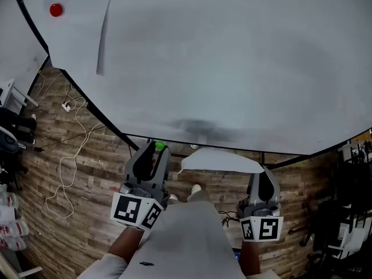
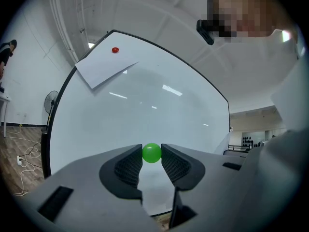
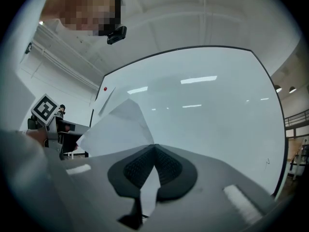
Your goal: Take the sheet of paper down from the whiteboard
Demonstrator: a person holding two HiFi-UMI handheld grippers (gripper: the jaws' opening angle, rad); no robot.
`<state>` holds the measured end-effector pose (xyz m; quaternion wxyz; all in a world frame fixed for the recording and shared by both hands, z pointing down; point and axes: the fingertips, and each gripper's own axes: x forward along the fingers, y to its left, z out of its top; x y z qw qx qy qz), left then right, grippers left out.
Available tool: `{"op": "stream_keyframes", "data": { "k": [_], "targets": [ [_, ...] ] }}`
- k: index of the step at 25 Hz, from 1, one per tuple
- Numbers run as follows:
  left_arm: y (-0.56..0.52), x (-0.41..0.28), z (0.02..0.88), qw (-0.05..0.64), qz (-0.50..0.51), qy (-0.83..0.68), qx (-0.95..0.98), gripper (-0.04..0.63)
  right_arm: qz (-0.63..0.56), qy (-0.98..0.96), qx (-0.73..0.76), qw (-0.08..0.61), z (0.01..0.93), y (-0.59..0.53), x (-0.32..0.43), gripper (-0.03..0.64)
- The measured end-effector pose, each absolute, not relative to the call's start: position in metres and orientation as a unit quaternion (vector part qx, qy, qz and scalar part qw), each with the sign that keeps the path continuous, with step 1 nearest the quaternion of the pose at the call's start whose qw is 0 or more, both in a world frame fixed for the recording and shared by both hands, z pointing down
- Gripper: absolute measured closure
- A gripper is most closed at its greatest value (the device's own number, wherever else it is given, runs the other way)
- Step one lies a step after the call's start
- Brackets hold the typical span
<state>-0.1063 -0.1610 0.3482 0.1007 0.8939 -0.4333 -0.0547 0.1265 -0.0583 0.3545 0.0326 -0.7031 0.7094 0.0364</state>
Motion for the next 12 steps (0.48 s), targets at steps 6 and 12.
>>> {"op": "stream_keyframes", "data": {
  "k": [6, 12],
  "targets": [
    [-0.164, -0.112, 0.353, 0.106, -0.057, -0.434, 0.893, 0.469, 0.041, 0.710, -0.702, 0.035, 0.353, -0.063, 0.119, 0.607],
    [-0.164, -0.115, 0.350, 0.107, -0.059, -0.436, 0.892, 0.469, 0.043, 0.712, -0.700, 0.041, 0.347, -0.069, 0.116, 0.606]
  ]
}}
